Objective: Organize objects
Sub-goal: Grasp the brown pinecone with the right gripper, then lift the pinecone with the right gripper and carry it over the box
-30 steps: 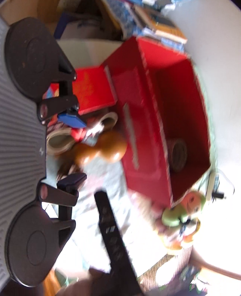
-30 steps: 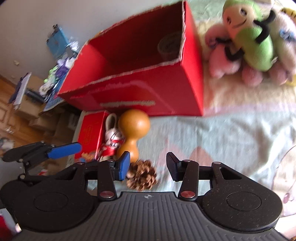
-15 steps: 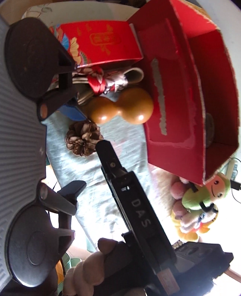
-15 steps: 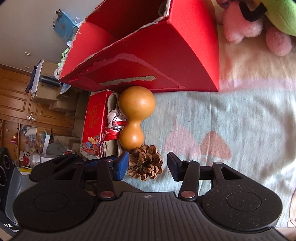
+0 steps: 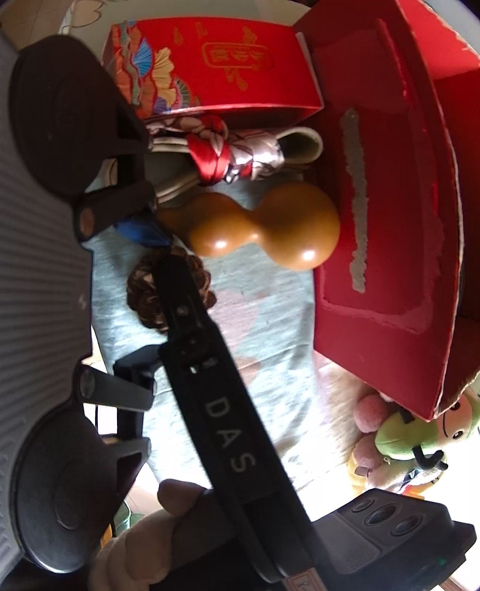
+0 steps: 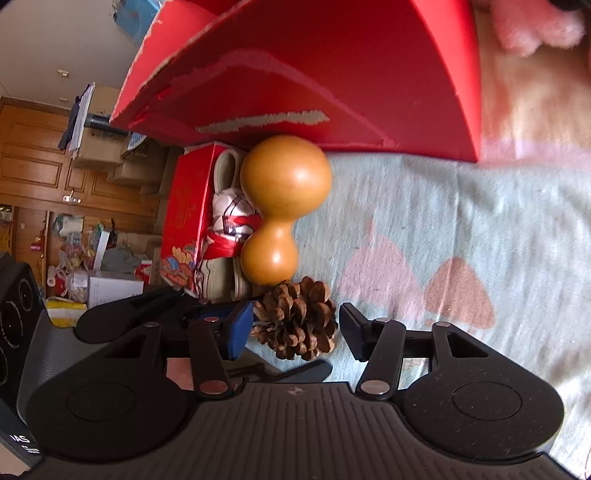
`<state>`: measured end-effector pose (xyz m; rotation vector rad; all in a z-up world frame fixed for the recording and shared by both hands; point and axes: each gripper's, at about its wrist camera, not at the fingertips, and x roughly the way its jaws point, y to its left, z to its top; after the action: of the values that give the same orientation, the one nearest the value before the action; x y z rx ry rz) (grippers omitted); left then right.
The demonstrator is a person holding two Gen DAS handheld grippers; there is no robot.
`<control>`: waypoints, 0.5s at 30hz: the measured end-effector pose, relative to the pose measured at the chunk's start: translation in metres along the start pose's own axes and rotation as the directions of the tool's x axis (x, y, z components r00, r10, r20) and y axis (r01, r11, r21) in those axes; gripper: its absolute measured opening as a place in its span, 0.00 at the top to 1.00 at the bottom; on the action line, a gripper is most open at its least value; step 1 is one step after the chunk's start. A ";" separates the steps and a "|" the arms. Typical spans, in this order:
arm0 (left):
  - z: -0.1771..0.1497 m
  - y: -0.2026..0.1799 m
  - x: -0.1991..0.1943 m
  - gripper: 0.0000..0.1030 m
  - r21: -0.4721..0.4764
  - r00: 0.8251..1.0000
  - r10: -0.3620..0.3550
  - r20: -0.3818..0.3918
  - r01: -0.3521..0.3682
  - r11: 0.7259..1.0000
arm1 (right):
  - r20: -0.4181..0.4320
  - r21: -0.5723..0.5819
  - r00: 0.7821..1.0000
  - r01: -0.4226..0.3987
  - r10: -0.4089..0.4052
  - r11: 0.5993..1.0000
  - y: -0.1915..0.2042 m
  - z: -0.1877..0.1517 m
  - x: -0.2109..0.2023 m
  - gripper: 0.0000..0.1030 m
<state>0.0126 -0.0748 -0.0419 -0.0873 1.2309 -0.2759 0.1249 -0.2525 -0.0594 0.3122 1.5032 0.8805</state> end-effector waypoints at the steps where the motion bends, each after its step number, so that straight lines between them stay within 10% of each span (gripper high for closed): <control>1: 0.001 -0.001 0.000 0.53 0.001 1.000 0.004 -0.001 -0.004 1.000 | -0.003 -0.006 1.000 0.002 -0.003 1.000 0.000 0.000 -0.002 0.48; 15: 0.031 -0.045 -0.031 0.54 0.080 0.996 -0.047 0.081 0.040 0.996 | 0.077 -0.084 0.997 0.040 -0.033 0.996 0.003 0.001 -0.057 0.49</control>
<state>0.0252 -0.1128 0.0066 -0.0574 1.1351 -0.3551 0.1346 -0.2883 -0.0158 0.2516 1.3938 0.8921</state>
